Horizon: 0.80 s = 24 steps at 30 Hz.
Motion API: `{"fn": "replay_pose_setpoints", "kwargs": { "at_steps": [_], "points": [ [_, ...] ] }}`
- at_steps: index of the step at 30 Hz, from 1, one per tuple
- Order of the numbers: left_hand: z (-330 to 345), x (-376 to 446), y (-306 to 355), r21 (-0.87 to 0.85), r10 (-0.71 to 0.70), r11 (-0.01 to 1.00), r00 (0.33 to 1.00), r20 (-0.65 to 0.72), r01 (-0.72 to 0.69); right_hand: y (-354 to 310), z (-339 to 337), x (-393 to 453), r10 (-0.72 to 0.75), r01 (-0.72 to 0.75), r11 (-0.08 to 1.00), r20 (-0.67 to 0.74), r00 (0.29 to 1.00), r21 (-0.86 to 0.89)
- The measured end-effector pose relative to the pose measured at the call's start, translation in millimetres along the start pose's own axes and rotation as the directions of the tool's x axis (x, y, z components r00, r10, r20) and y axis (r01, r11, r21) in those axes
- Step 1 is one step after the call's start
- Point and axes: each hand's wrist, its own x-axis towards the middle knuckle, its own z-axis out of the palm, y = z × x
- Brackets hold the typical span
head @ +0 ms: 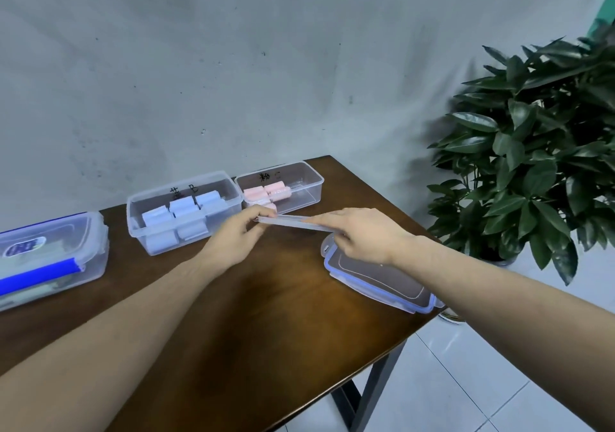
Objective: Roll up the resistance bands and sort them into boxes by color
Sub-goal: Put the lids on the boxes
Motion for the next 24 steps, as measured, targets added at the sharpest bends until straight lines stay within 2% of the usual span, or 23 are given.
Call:
{"fn": "replay_pose_setpoints", "kwargs": {
  "at_steps": [4, 6, 9, 13, 16, 18, 21, 24],
  "points": [
    [-38, -18, -16, -0.019, -0.004, 1.0, 1.0, -0.03, 0.004, -11, 0, 17, 0.079, -0.067, 0.991, -0.1, 0.992, 0.12],
    [-58, -25, -28, -0.052, -0.001, 0.999, 0.998, -0.065, -0.002, -12, -1, 24, 0.147, -0.106, 0.957, -0.137, 0.98, 0.27],
    [-88, -40, -41, -0.193, -0.007, 0.981, 0.992, -0.125, -0.017, -24, 3, 39, 0.319, -0.162, 0.785, -0.166, 0.933, 0.598],
    [-113, -44, -49, -0.39, -0.114, 0.921, 0.967, -0.23, 0.016, -43, 13, 70, 0.487, -0.132, 0.502, -0.153, 0.86, 0.854],
    [-118, -35, -54, -0.514, -0.219, 0.858, 0.915, -0.339, 0.015, -57, 17, 104, 0.548, -0.092, 0.39, -0.151, 0.823, 0.916],
    [-120, -23, -56, -0.583, -0.318, 0.812, 0.847, -0.427, 0.011, -64, 21, 130, 0.568, -0.094, 0.339, -0.124, 0.813, 0.936],
    [-125, -2, -66, -0.647, -0.439, 0.762, 0.755, -0.487, 0.026, -66, 30, 170, 0.561, -0.133, 0.358, -0.099, 0.822, 0.924],
    [-134, 17, -83, -0.566, -0.475, 0.813, 0.716, -0.512, 0.136, -63, 36, 206, 0.542, -0.155, 0.374, -0.08, 0.836, 0.914]
  ]
}}
